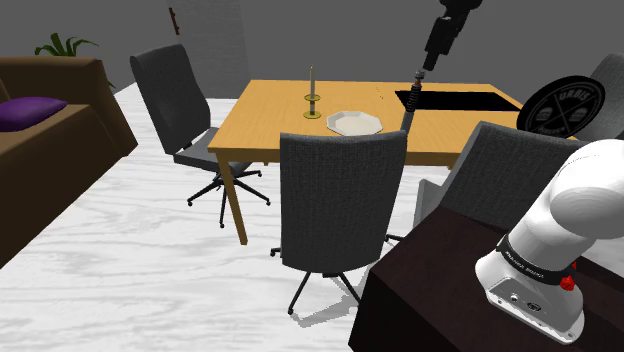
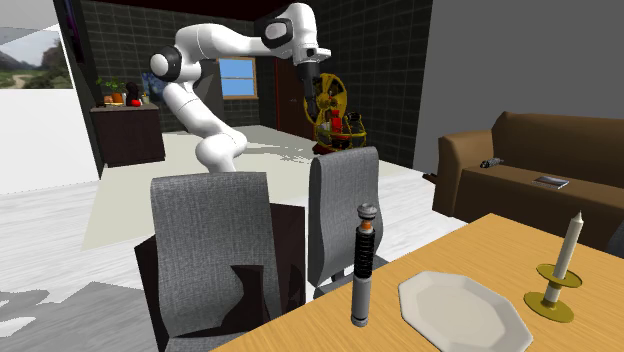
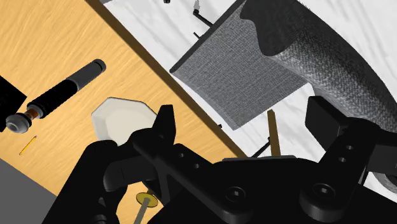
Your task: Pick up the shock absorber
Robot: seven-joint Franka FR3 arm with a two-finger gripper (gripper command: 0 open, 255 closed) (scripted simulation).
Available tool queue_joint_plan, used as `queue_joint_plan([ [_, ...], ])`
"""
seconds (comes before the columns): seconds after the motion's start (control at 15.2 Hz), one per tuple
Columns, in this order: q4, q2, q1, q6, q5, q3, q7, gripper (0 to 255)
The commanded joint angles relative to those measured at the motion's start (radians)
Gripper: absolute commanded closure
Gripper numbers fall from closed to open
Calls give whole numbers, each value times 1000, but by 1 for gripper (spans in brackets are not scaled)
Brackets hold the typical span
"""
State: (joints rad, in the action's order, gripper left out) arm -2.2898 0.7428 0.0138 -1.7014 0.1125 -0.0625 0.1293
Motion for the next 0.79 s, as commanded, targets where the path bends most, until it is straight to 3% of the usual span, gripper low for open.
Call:
queue_joint_plan([
  [0.0,0,0,0,0,0,0,0,0],
  [0.73,-99,-129,-79,-363,51,206,116,0],
])
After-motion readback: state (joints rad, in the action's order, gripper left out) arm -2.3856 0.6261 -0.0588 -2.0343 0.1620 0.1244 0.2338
